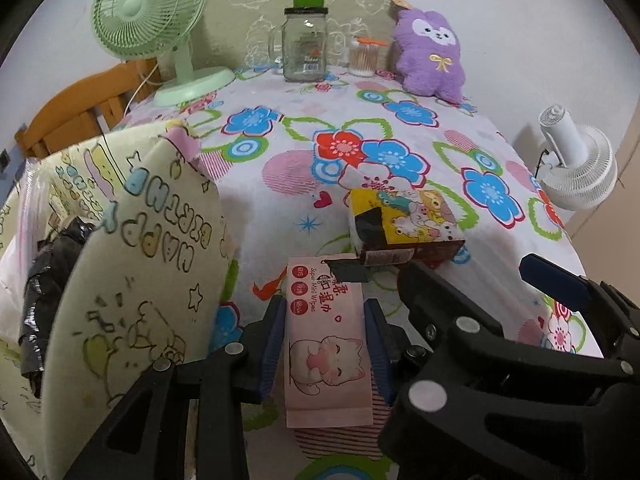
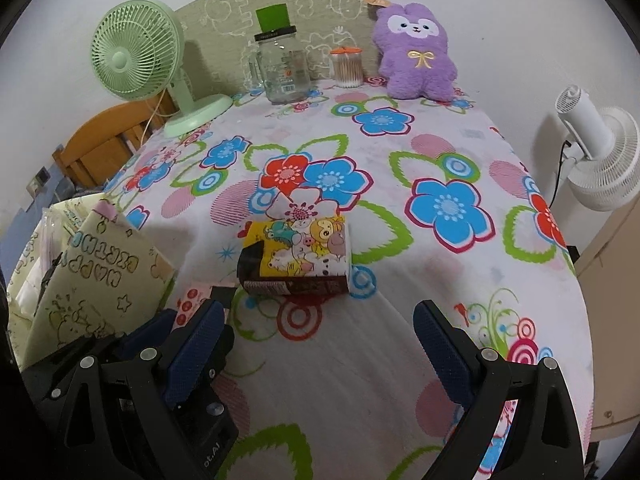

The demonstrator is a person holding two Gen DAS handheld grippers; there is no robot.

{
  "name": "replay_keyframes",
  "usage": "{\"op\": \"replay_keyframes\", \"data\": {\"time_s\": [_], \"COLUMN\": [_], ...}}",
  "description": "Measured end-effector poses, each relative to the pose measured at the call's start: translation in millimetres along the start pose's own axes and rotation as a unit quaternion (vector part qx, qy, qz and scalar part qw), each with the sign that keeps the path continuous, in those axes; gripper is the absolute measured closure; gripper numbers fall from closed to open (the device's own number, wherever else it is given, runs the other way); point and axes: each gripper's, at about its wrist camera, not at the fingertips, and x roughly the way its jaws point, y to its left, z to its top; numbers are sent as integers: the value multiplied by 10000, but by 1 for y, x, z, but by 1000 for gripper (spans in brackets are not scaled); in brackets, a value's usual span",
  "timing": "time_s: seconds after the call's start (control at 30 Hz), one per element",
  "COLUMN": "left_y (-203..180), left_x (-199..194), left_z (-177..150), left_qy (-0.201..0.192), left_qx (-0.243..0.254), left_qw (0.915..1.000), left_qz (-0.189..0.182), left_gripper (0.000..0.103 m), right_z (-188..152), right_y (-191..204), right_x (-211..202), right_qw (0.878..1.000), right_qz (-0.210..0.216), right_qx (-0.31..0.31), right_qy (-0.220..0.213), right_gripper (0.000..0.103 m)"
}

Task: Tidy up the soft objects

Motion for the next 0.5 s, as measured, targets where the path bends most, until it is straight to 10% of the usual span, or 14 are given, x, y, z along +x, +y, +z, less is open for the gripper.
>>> {"op": "replay_keyframes", "data": {"time_s": [0.5], "left_y": [3], "left_x": [17], "left_z": [12], "left_qy": [51], "left_qx": [-324], "left_qw": [9995], "left_qz": [-47], "left_gripper": [63], "right_z": [20], "right_y": [6], "right_x": [36], "right_qw": [9994], "right_qz": [197], "right_qx": [-180], "right_qy": [226], "right_gripper": [12]}}
